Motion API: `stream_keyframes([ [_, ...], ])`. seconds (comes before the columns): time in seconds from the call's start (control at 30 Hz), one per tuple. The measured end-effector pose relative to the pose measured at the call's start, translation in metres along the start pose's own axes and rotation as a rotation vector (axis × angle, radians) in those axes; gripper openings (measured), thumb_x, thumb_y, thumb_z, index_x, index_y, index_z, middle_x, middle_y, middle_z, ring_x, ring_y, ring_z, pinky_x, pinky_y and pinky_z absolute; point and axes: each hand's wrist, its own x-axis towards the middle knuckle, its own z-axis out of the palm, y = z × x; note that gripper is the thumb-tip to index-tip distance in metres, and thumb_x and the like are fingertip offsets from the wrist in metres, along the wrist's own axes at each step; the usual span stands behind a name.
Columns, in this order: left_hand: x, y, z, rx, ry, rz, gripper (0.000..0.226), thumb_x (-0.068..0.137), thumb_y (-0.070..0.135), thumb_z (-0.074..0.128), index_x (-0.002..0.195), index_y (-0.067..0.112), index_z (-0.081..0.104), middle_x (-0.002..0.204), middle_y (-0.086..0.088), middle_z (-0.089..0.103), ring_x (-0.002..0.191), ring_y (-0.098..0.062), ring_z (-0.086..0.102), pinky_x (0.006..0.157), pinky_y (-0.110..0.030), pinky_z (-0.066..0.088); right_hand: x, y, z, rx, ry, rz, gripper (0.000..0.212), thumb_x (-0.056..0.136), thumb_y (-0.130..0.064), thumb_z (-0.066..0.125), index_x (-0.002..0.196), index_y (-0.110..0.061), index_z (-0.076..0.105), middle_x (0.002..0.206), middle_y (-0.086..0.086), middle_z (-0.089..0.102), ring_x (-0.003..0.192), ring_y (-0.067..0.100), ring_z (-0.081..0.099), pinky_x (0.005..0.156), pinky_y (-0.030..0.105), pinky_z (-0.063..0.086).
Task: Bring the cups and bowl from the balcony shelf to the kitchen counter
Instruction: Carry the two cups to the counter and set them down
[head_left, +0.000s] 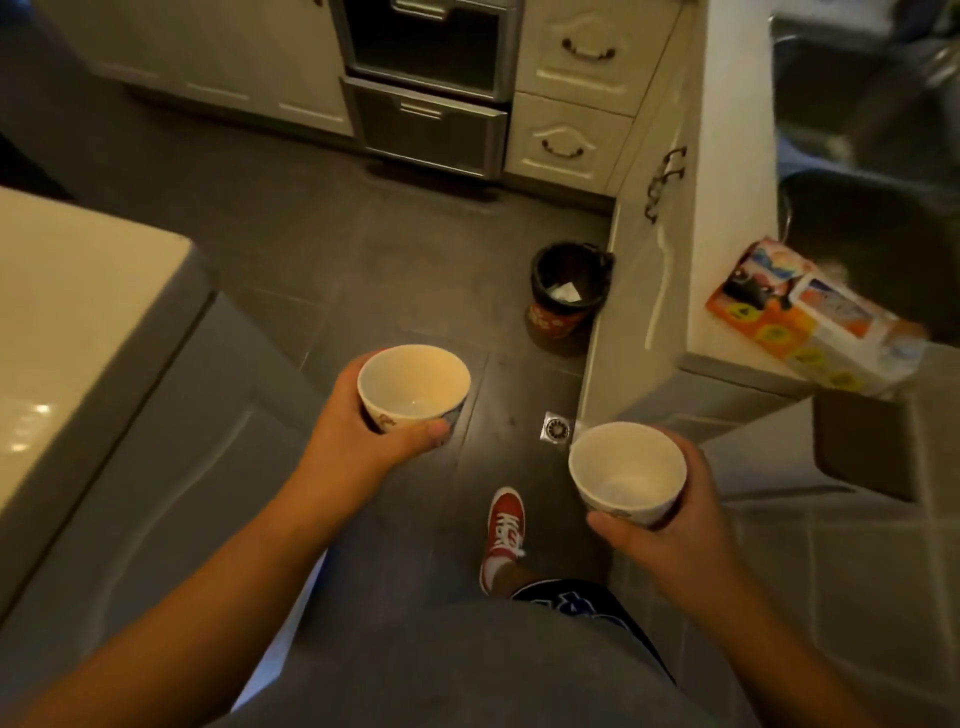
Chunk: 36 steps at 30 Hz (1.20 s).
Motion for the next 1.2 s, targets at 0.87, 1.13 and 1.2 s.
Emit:
stream_keyframes([
  [0.87,0.326,0.039,-0.069,-0.041,0.320,-0.191,0.084,0.047,0.038,0.089,0.122,0.034,0.051,0.118,0.006,0.063,0.107,-0.010,0.062,0.085,-0.028,0.053,0.468,-0.121,0.090,-0.024,-0.281,-0.154,0.087,0.055,-0.028,0.092,0.116,-0.059,0.039,0.107,-0.048,0.048,0.105,-0.022,0.047,0.071,-0.006,0.042],
  [1.13,0.483,0.077,-0.077,-0.047,0.247,-0.110,0.072,0.065,0.000,0.084,0.125,0.021,0.050,0.111,0.008,0.061,0.090,0.014,0.062,0.070,-0.005,0.048,0.567,-0.134,0.070,-0.055,-0.250,-0.076,0.087,0.056,-0.019,0.091,0.112,-0.061,0.040,0.105,-0.045,0.050,0.104,-0.018,0.051,0.080,0.016,0.046],
  [1.2,0.521,0.087,-0.075,-0.061,0.225,-0.098,0.072,0.065,0.005,0.086,0.124,0.026,0.050,0.113,0.008,0.060,0.092,0.012,0.061,0.069,-0.006,0.049,0.597,-0.136,0.065,-0.058,-0.238,-0.060,0.088,0.055,-0.019,0.091,0.112,-0.062,0.040,0.105,-0.044,0.050,0.102,-0.019,0.050,0.080,0.020,0.047],
])
